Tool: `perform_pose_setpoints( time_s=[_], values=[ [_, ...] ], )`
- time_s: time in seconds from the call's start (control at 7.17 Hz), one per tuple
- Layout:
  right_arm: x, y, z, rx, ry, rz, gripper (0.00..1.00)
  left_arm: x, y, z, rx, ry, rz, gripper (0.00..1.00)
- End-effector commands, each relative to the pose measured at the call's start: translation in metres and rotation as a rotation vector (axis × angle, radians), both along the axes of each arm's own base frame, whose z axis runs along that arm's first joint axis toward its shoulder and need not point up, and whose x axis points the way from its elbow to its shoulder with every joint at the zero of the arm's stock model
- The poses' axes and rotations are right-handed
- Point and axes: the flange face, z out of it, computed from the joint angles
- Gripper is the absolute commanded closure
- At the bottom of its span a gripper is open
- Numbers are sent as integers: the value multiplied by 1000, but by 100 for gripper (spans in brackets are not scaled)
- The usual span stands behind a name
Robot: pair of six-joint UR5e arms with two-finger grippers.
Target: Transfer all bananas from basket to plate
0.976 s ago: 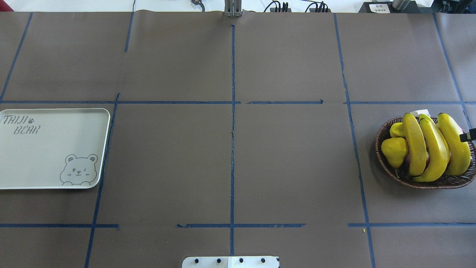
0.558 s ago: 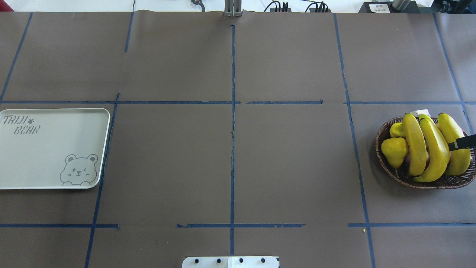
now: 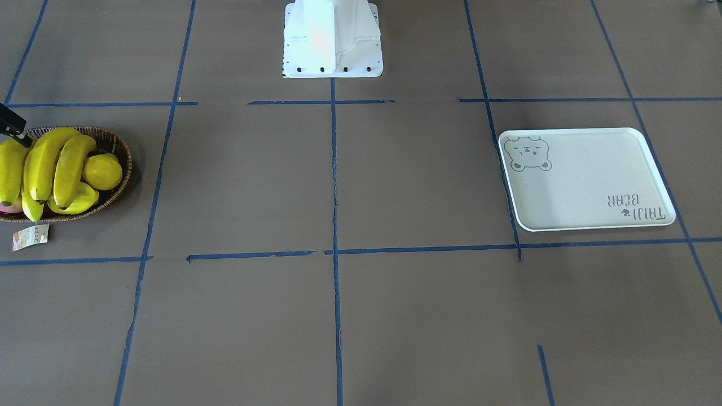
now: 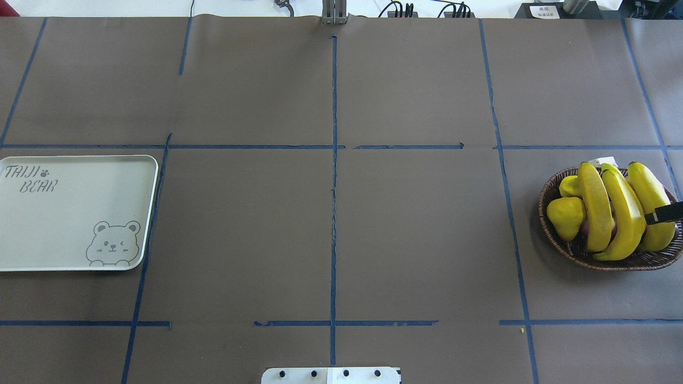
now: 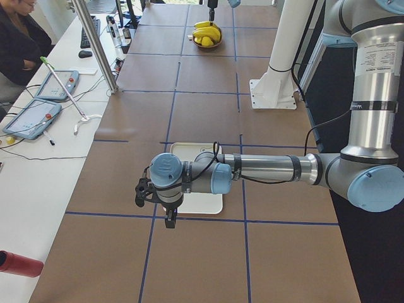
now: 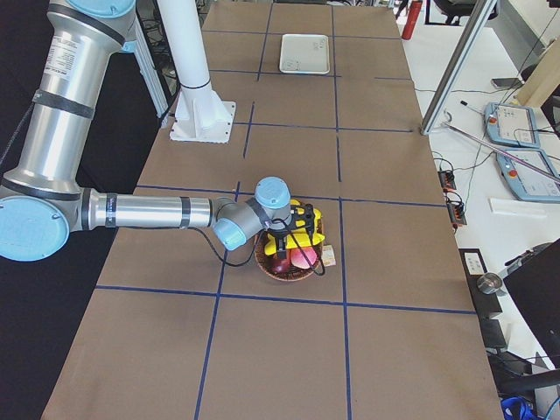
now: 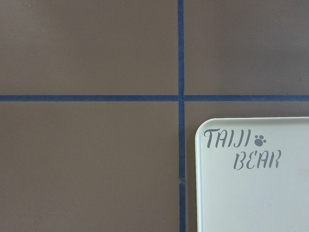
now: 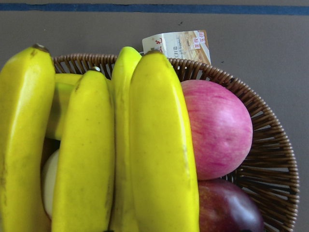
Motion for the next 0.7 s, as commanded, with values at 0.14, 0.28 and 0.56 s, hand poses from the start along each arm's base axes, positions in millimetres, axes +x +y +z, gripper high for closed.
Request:
perform_pose_setpoints(
  time_s=[0.14,0.28,0.56],
  values=[
    [2,2,2,-3,2,2,95,0,0,0,-1,1,-1,0],
    [4,3,-10,15,-8,3,99,0,0,-1,-1,1,-2,0],
    [44,-3,-25,87,-24,53,100,0,0,-1,-2,1,-3,0]
  ],
)
